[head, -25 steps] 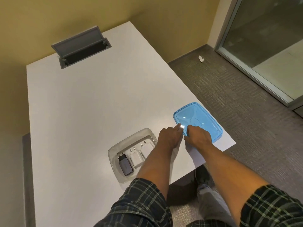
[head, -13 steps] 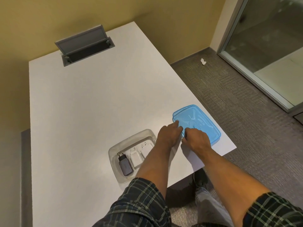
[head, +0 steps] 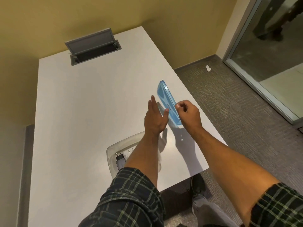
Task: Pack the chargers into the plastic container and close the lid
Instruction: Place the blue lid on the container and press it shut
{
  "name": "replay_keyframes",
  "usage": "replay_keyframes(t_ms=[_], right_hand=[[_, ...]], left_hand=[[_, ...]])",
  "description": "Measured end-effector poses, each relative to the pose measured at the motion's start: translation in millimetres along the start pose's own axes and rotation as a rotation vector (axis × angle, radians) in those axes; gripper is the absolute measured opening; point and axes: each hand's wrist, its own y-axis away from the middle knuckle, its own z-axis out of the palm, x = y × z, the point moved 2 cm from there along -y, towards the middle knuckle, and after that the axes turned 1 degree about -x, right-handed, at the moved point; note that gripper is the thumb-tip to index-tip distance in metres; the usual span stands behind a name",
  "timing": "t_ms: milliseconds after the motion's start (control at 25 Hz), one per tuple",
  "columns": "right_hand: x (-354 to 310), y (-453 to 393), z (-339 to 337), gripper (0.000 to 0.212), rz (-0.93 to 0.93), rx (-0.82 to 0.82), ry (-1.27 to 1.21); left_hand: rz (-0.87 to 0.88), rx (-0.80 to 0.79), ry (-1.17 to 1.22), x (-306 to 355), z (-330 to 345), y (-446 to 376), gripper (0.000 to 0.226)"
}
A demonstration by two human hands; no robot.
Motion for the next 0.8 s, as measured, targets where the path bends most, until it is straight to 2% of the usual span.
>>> replay_keyframes(t_ms=[120,280,400,560,680,800], right_hand=[[-3.5,-9.7,-1.4,0.014,0.062,-0.004,-0.280],[-5.5,-13.4,3.5,0.018,0.156,-0.074,-0.475],[-6.5,-14.2,5.0,0.020,0.225,-0.107,-0.555],[-10.4,-7.8,8.0,0.016,0.258,-0.207,-0.475],[-18.2,2.2,11.9,0.016,0.253,-0.343,-0.420],[-28.0,9.2,16.4,0.042,0.283,-0.398,-0.456]], left_hand=[[-0.266,-0.022,0.268,-12.1,-12.2,-10.8,0.080],[-0.455,-0.028,0.617,-27.6,-32.1,-19.9,0.068],[-0.502,0.030,0.763,-40.7,-48.8,-25.8,0.032],[-0.557,-0.018,0.905,-52.8,-81.9,-21.4,0.012],[-0.537,-0.088,0.961,-60.5,-110.1,-17.7,0.014],[-0.473,-0.126,0.803,-68.4,-136.9,-16.2,0.020]])
